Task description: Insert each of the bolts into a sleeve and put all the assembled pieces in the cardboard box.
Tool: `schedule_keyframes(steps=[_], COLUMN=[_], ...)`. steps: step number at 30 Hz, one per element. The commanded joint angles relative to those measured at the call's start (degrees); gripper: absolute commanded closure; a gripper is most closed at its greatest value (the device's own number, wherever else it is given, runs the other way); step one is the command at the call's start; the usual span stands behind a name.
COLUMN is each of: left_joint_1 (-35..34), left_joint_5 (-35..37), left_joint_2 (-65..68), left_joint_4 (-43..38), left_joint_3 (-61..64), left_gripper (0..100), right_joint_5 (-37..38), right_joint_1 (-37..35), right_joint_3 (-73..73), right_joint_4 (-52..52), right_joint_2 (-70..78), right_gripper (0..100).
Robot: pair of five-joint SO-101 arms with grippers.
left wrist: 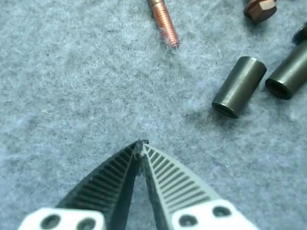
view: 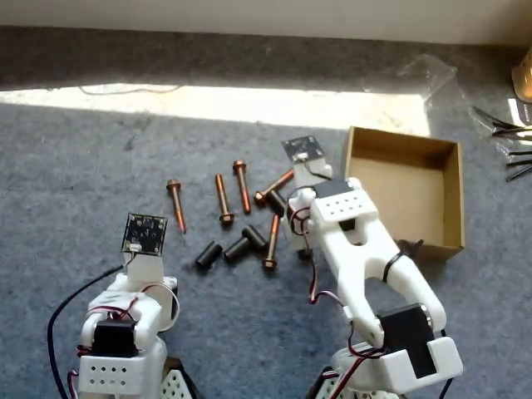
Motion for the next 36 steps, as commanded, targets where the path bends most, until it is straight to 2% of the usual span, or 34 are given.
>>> schedule_keyframes(steps=[1,22,29,36], left_joint_1=[0.31,0.31,0.31,0.31], left_joint_5=[0.18,0.18,0.18,0.18], left_joint_2=[-0.13,-0.13,-0.13,-0.13], left_joint_4=[0.35,0.35,0.35,0.35], left_joint_3=[1.27,1.27,1.27,1.27], left_gripper=[99,99,99,99], right_joint_5=[-0.53,-0.26,-0.18,-0.09], right_joint_1=[-0.40,-2.33,-1.80,-1.63], right_joint_3=[0.22,0.22,-1.19,-3.47], right_joint_4=[-2.95,-3.38,-4.53,-4.53], right_joint_2=[-2.77,-2.59,4.79,5.49], right_gripper=[81.7,81.7,81.7,81.7])
